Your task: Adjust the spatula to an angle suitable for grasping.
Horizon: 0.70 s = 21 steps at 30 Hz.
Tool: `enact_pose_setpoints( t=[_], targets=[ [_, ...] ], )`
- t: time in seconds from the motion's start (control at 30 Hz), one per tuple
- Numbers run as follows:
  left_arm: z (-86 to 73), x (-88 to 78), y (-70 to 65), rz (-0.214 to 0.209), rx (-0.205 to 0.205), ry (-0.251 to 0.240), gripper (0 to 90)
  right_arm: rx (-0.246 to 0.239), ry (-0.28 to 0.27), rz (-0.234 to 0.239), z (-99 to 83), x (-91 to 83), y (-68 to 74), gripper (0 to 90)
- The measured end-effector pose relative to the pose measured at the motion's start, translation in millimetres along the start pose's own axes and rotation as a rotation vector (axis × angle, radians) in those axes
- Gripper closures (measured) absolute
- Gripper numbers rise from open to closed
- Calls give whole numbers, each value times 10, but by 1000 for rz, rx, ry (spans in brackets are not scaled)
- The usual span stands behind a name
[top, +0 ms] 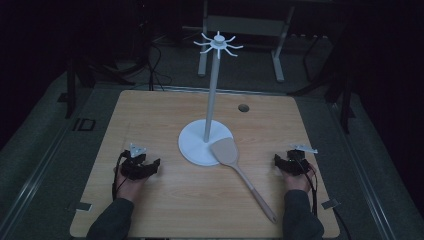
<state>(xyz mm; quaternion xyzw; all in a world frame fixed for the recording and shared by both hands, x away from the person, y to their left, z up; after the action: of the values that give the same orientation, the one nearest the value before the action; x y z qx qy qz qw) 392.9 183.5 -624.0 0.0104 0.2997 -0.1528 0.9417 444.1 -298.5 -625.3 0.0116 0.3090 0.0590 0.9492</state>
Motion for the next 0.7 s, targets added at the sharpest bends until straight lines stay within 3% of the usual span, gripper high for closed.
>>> enact_pose_setpoints(
  t=[0.03,0.1,0.13,0.17,0.2,0.37,0.53,0.7],
  targets=[
    [1,3,3,1,-2,-2,383,15,-27,27,20,-43,35,448],
    [1,7,0,0,-2,-2,383,-6,-52,72,48,-125,126,485],
    [1,7,0,0,-2,-2,383,-6,-52,72,48,-125,126,485],
    [5,5,-14,-2,5,0,383,-67,-84,134,97,-230,270,542],
    [5,5,-14,-2,5,0,383,-67,-84,134,97,-230,270,542],
    [6,8,-23,-3,9,1,383,-157,-129,289,207,-441,664,678],
    [12,4,-17,-3,6,-2,383,-231,-136,395,268,-549,1049,805],
    [19,-3,-14,-3,3,-7,383,-294,-93,454,180,-531,1366,774]
  ],
)
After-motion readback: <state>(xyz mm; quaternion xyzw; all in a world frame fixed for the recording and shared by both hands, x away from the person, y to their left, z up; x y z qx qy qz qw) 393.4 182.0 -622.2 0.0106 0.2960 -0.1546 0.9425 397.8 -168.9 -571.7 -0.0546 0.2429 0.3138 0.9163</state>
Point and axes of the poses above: each handheld gripper's, and its own axes: x roughly forward along the jaws, z roughly out of its top, y roughly to its left, the point moved 10 cm from there along x, roughly forward along the jaws, and after that the axes turned 7 degrees about -y, right-handed, at the moved point
